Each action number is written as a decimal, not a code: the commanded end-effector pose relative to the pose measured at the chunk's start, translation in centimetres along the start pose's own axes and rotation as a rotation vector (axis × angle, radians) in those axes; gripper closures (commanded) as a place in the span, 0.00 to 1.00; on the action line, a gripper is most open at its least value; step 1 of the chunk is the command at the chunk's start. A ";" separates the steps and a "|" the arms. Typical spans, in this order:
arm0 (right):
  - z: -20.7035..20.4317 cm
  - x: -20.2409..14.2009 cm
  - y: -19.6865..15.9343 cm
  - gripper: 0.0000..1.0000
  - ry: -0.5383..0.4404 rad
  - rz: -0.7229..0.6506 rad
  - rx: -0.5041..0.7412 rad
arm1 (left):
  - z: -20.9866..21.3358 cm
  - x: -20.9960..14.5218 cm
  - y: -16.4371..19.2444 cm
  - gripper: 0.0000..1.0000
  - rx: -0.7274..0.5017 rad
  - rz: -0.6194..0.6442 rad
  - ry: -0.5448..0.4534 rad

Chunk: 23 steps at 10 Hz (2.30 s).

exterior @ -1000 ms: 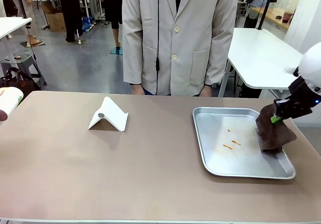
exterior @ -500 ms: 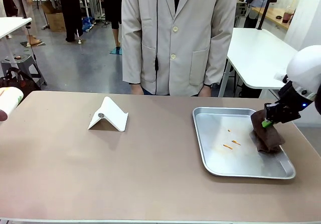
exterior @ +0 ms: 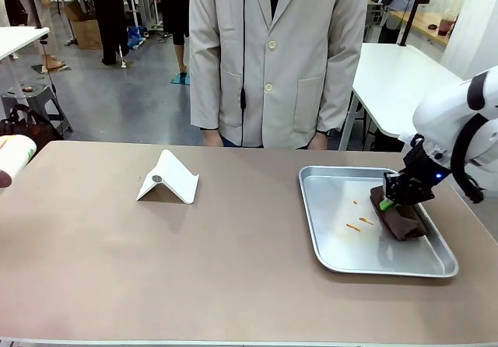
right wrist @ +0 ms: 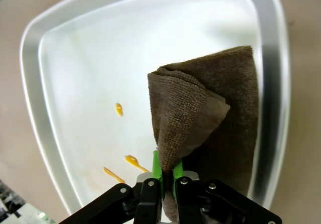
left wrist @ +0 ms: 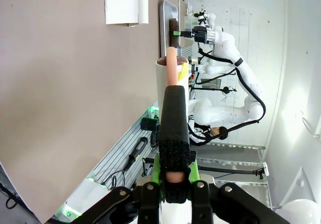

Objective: Clean the surface of the table.
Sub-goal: Clean the area not pointed to by the person.

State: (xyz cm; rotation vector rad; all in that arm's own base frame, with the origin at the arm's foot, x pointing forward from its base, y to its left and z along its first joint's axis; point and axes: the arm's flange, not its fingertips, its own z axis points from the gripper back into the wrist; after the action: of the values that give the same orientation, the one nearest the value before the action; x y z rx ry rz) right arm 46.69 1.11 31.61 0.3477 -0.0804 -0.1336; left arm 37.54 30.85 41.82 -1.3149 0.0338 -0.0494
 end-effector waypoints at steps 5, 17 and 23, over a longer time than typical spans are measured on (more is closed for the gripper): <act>-3.8 0.2 1.4 0.91 0.040 -0.077 0.208 | 0.1 0.0 -0.4 0.78 -0.012 0.007 -0.015; -8.2 -1.7 10.4 0.91 0.041 0.022 0.398 | 0.1 0.0 -0.4 0.78 -0.012 0.007 -0.015; -8.7 -1.8 9.8 0.91 -0.008 0.050 0.310 | 0.1 0.0 -0.4 0.78 -0.012 0.007 -0.015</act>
State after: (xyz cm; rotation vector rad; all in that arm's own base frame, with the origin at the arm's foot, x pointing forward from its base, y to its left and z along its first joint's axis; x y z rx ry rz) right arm 46.95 13.08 27.78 0.7135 -0.0699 -0.0936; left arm 37.55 30.85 41.81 -1.3148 0.0340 -0.0494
